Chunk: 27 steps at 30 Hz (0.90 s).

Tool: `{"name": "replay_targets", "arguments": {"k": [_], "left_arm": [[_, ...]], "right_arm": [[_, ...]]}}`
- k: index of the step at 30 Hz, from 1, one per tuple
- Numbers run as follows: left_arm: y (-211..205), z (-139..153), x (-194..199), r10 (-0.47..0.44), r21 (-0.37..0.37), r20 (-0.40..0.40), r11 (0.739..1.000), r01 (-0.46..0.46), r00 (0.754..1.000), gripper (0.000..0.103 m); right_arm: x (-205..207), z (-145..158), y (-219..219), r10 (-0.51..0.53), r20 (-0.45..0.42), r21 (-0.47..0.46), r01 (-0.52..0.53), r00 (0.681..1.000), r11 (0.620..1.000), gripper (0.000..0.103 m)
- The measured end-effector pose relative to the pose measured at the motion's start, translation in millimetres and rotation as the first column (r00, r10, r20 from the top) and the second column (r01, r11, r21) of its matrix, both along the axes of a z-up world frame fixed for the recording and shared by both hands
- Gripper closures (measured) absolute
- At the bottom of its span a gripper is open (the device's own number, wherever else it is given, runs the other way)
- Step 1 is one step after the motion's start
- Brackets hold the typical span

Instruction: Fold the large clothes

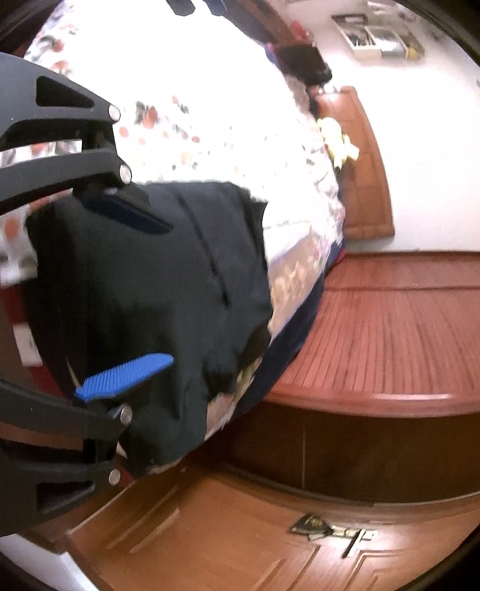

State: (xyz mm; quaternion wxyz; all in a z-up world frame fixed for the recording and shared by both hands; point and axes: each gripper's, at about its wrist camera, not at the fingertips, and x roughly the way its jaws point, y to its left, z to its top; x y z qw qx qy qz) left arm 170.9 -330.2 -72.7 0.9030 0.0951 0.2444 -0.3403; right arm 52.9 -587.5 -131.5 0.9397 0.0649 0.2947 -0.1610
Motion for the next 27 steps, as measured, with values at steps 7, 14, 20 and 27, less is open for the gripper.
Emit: {"name": "replay_targets", "arguments": {"k": [7,14,20,27], "left_arm": [[52,11,-35,0.080,0.002,0.009,0.997,-0.080,0.997,0.002],[107,14,-68,0.155,-0.002,0.022,0.988,-0.155,0.988,0.002],[164,10,-93,0.260,0.001,-0.002,0.966,-0.260,0.966,0.002],[225,4,-116,0.387,0.003,-0.013,0.922,-0.387,0.922,0.003]], "right_arm": [[-4,9,62,0.095,0.052,0.028,-0.096,0.994,0.995,0.016],[-18,11,126,0.179,0.075,0.034,-0.182,0.981,0.983,0.008],[-28,15,184,0.272,0.107,0.039,-0.277,0.956,0.960,0.008],[-31,21,254,0.395,0.133,0.013,-0.400,0.909,0.916,0.008]]}}
